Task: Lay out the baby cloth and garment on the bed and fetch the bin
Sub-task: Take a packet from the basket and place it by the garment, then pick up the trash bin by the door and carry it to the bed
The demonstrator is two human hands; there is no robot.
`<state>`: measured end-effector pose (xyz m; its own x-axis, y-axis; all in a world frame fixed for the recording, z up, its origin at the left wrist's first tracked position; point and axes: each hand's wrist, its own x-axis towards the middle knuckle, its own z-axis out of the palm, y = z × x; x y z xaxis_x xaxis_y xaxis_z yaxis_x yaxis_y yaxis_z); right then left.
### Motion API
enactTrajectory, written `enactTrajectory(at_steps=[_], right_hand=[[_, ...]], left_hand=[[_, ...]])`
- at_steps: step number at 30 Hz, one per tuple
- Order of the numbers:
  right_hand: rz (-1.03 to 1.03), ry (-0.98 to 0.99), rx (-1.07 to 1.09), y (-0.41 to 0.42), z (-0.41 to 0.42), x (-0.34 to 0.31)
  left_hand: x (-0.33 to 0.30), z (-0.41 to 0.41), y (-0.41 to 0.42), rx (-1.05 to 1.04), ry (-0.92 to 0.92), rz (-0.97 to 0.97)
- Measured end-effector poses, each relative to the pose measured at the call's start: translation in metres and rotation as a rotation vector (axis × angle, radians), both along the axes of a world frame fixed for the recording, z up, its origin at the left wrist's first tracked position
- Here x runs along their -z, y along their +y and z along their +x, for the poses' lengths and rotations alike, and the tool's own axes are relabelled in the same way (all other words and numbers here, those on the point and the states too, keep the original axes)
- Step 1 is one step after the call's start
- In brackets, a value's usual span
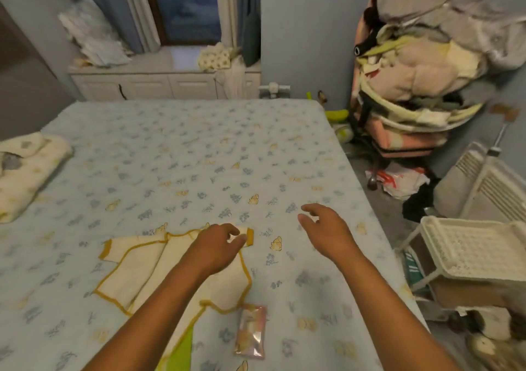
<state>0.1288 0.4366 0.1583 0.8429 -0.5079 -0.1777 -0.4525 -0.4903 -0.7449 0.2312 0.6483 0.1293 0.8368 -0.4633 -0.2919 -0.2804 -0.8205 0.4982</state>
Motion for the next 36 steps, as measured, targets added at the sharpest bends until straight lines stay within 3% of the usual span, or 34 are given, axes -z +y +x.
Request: enactTrajectory(at_steps=[9, 17, 25, 36], right_hand=[[-0.215, -0.001, 0.014, -0.029, -0.038, -0.257], [-0.405, -0.098, 0.241, -0.005, -0.136, -0.4], [-0.433, -0.107, 0.491, 0.017, -0.246, -0.448], [-0.37, -0.039, 0.862, 0.009, -0.447, -0.408]], left_hand=[[-0.273, 0.011, -0.02, 0.063, -0.294, -0.051], [-0.414, -0.045, -0.016, 0.249, -0.386, -0.257], [-0.462, -0.112, -0.059, 0.517, -0.362, -0.292], [-0.45, -0.287, -0.162, 0.925, -0.336, -0.335]])
